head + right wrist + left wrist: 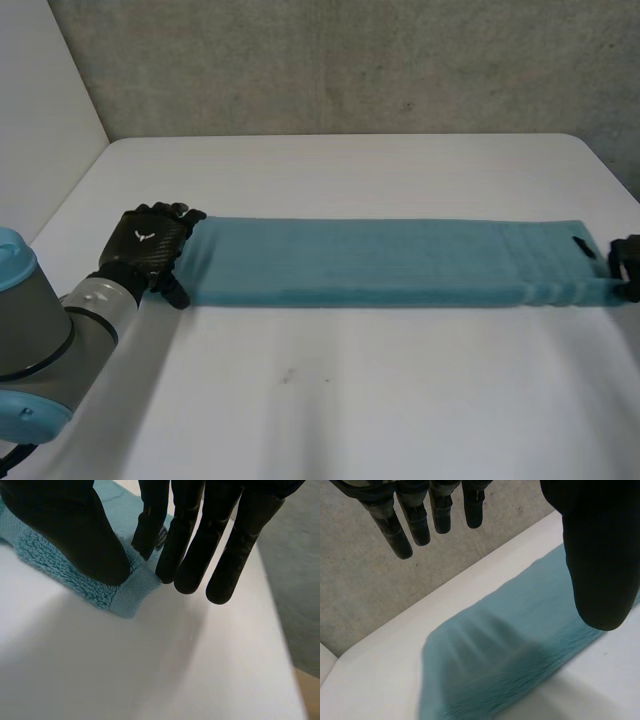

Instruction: Fold the laundry

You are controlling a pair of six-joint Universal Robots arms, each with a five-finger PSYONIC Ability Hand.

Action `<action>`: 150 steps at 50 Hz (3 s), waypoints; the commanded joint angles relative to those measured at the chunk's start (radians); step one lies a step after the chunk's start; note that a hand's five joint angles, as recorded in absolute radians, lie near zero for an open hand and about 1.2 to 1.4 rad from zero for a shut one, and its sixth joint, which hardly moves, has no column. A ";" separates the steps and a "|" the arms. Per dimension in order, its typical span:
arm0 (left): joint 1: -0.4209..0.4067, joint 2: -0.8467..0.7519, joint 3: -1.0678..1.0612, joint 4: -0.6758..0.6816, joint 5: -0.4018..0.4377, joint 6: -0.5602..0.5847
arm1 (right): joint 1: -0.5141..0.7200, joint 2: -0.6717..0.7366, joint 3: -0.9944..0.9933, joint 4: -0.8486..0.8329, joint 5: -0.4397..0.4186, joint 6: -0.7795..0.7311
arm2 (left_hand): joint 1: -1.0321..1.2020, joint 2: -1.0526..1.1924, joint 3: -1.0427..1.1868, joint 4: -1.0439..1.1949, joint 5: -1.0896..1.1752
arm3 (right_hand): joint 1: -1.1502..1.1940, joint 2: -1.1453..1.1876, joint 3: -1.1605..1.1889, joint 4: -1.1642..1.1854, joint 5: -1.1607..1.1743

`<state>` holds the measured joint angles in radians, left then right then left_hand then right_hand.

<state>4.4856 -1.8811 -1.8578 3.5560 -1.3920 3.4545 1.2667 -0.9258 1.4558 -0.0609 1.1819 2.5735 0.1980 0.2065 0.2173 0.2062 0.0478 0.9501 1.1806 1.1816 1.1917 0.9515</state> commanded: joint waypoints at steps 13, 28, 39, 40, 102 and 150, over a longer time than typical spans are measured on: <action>0.015 0.036 0.002 -0.002 -0.002 -0.002 | -0.007 -0.064 -0.213 0.004 0.272 -0.179 | -0.023 -0.032 -0.043 -0.032 -0.048 | 0.446 0.216 0.215 0.205 0.270; 0.030 0.048 0.002 0.000 -0.002 -0.006 | 0.733 -0.052 -0.395 -0.013 0.190 -0.111 | -0.023 -0.032 -0.043 -0.032 -0.048 | 0.446 0.216 0.215 0.205 0.270; 0.032 0.048 -0.001 -0.002 -0.001 -0.008 | 1.086 0.261 -0.603 -0.022 0.119 -0.107 | -0.023 -0.032 -0.043 -0.032 -0.048 | 0.446 0.216 0.215 0.205 0.270; 0.032 0.048 -0.004 -0.002 -0.001 -0.008 | 1.109 0.304 -0.617 -0.022 0.123 -0.107 | -0.023 -0.032 -0.043 -0.032 -0.048 | 0.446 0.216 0.215 0.205 0.270; -0.273 -0.305 0.428 -0.137 -0.114 -0.011 | 0.419 -0.182 0.275 -0.227 0.140 0.292 | -0.017 -0.025 -0.036 -0.025 -0.041 | 0.446 0.216 0.215 0.205 0.270; -0.341 -0.202 0.581 -0.232 -0.130 -0.293 | 0.870 -0.237 -0.120 -0.096 0.302 0.416 | -0.014 -0.022 -0.033 -0.022 -0.038 | -0.776 -1.006 -1.007 -1.017 -0.951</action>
<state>4.2622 -1.9445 -1.4695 3.4092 -1.5233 3.2693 2.2745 -1.0803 1.3113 -0.1771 1.5004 2.6946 0.1979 0.2065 0.2173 0.2062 0.0479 0.2092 0.2232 0.2154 0.2334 0.0640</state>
